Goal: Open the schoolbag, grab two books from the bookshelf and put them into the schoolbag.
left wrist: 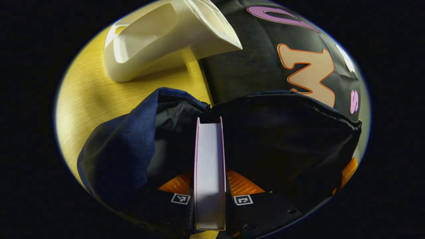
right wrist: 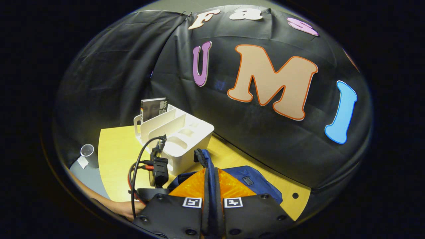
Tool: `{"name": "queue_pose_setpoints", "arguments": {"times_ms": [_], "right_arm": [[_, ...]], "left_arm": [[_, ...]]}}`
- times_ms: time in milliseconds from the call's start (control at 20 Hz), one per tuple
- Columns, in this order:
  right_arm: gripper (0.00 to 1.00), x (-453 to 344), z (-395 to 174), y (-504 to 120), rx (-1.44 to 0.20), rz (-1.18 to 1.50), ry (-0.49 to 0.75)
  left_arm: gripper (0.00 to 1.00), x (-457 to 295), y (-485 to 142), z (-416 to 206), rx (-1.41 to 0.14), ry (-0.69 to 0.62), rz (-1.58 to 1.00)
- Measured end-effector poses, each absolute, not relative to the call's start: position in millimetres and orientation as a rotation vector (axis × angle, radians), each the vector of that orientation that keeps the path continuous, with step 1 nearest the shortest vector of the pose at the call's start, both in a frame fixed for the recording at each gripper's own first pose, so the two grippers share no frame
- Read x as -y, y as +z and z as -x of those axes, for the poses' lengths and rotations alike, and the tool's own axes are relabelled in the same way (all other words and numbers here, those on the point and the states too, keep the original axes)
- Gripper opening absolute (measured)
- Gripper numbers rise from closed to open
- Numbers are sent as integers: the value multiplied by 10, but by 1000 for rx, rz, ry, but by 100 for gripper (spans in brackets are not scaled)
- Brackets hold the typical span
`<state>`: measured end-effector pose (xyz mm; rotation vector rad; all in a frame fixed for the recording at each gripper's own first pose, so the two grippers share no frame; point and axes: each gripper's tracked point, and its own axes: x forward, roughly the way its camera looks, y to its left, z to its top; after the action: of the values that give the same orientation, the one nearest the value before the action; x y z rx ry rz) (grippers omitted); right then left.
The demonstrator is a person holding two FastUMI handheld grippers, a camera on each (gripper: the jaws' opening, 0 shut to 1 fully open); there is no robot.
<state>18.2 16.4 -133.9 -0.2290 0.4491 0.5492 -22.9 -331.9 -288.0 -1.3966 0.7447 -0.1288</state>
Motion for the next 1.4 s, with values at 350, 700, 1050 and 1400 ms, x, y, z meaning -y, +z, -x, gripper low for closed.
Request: {"name": "queue_pose_setpoints", "arguments": {"times_ms": [350, 700, 1050, 1400], "right_arm": [[12, -78, -196, -1444, -450, 297, 528], [10, -16, -225, -1522, -461, 304, 508], [10, -37, -196, -1764, -538, 280, 518], [10, 32, -262, -1865, -576, 264, 461]], "left_arm": [[38, 3345, -2930, 259, -779, -160, 1262], [65, 2909, -2595, 520, -776, -185, 1073], [71, 1746, -1977, 713, -658, -151, 931], [71, 405, -1520, 476, -536, -27, 695]]}}
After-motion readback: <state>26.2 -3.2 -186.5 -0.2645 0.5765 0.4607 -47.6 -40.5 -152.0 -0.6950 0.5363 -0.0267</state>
